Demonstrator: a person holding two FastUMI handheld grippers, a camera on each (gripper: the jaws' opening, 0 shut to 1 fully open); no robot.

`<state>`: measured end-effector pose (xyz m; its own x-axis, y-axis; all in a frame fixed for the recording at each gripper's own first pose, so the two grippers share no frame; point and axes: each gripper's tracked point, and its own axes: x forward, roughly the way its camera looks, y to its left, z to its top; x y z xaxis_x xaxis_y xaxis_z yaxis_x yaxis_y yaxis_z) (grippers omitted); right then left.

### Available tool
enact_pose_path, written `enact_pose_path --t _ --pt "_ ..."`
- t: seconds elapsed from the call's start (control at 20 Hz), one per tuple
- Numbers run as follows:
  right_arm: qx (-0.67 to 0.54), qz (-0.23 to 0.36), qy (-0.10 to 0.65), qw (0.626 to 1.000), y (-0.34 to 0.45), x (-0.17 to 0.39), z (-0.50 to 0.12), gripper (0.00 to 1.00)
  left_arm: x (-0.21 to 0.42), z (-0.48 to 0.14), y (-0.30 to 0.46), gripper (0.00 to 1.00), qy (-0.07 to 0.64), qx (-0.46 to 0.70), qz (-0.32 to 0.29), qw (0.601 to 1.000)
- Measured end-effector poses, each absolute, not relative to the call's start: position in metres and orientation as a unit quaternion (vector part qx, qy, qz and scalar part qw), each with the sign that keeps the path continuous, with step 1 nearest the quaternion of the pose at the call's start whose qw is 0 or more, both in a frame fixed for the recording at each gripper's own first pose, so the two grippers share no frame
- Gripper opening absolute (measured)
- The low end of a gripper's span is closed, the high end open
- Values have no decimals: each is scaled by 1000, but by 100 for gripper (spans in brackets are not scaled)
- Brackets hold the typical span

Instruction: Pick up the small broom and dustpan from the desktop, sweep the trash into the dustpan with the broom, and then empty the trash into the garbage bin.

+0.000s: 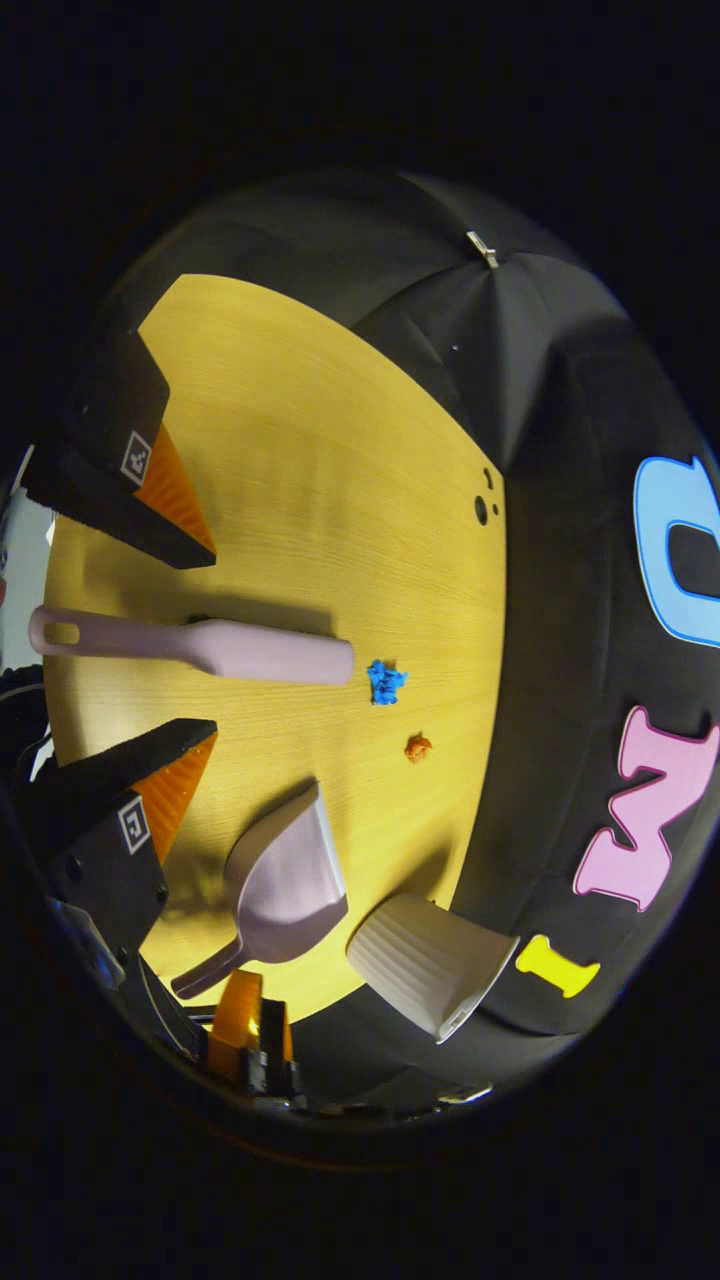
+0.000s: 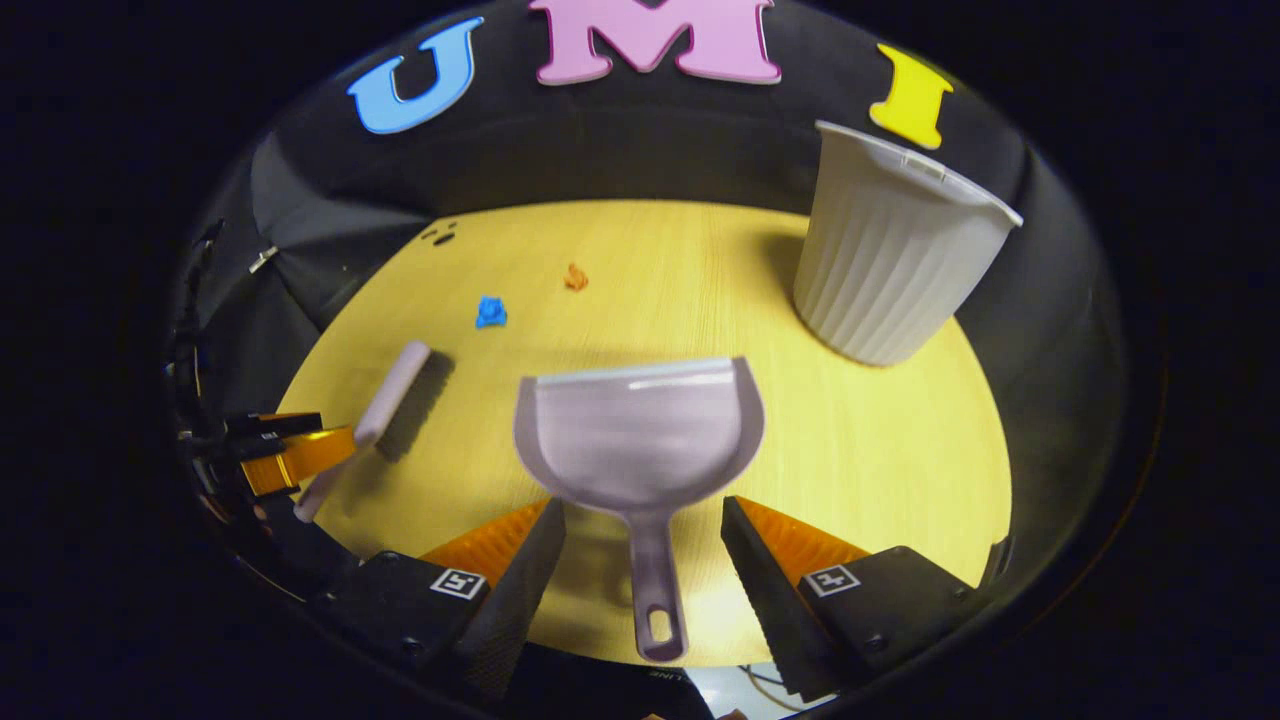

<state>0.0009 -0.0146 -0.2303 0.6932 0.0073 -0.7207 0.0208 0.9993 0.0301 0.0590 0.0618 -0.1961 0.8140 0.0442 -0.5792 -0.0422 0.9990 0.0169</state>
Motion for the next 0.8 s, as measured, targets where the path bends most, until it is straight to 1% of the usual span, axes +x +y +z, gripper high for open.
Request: enact_pose_path --t 0.15,0.25,0.4,0.55,0.65,0.7,0.75,0.8 --pt "30 -3 431 902 -15 0 -261 99 61 -212 66 96 329 11 29 944" --pt "26 -8 447 894 -17 9 -276 100 62 -226 65 96 360 13 24 933" --pt "8 -1 468 884 -19 19 -291 100 65 -245 66 96 399 28 25 916" --pt "7 7 485 875 -17 23 -303 100 71 -257 67 96 423 48 25 904" --pt "5 12 497 868 -14 23 -311 92 76 -264 65 96 437 50 24 898" --pt "3 12 487 873 -14 29 -310 86 79 -266 63 94 441 50 26 896" --pt "4 14 491 871 -14 30 -312 83 80 -270 66 92 445 55 31 893" --pt "6 13 489 872 -15 31 -307 77 81 -269 65 87 446 60 30 893"
